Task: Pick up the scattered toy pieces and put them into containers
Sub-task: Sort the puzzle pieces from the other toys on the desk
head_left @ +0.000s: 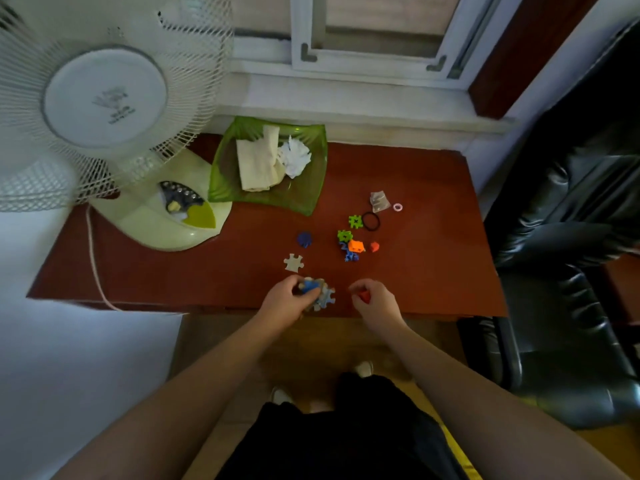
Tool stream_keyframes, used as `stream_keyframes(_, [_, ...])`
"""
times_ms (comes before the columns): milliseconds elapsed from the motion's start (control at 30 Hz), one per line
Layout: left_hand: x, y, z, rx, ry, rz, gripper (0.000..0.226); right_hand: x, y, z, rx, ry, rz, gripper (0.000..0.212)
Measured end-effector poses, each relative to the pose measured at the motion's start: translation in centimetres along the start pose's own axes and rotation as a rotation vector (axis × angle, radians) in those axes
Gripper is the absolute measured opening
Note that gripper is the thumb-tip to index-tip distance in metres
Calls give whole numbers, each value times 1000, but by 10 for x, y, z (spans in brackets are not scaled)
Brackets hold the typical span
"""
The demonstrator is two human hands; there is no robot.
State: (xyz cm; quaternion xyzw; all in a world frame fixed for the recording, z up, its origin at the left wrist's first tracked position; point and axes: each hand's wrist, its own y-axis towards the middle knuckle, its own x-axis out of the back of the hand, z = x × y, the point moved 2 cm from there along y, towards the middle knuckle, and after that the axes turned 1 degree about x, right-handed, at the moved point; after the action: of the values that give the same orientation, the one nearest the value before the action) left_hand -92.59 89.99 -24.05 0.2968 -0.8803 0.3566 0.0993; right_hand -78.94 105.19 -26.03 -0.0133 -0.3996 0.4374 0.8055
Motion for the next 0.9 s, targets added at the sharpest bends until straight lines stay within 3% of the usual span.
stream_keyframes(167, [-9,26,-14,18,49,-48,50,6,40,-23,172,-188,88,25])
stream_keyframes(467, [-22,44,-15,118,-125,-193,36,23,95,-48,549,-389,-13,23])
stream_keyframes(567, [-25,46,-18,138,-154,-219,27,25,106,-55,611,-408,-46,15])
stream_keyframes(900, [-20,53,-13,255,-213,-253,25,24,110,-62,720,-470,-88,29])
